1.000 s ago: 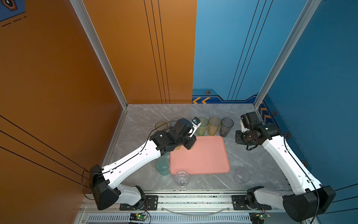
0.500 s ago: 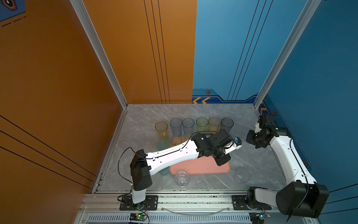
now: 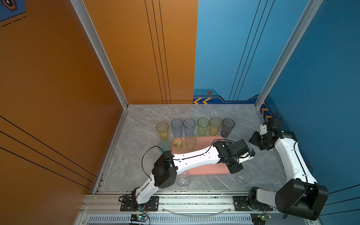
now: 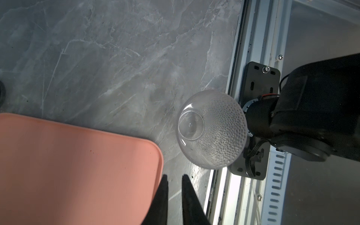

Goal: Place the glasses into the tray
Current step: Pick up the glass from the bottom-right of the table.

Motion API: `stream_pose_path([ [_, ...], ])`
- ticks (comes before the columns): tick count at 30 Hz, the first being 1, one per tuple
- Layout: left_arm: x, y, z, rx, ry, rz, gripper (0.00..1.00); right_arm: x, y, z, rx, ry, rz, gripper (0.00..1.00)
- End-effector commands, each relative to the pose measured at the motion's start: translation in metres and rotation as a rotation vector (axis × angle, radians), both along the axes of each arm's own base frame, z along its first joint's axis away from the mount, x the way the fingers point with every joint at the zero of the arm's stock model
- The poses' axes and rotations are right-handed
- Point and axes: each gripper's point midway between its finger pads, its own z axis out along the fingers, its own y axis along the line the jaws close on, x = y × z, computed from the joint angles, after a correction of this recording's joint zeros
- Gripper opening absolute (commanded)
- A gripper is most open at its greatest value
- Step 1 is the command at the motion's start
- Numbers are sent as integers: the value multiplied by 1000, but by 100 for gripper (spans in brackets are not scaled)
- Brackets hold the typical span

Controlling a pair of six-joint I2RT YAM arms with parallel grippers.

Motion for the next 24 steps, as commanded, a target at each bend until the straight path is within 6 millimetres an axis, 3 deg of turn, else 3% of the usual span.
stream_pose_path([
  [1,-1,-9,2,-8,15,4,16,3,2,1,19,-27,24,32],
  [11,-5,-22,1,-37,69,-7,18,4,1,4,22,-45,19,32],
  [18,-6,-24,-6,-18,90,-9,25,3,0,8,22,-60,15,32],
  [24,-10,-25,-15,6,112,-18,24,3,-1,10,20,-70,13,32],
])
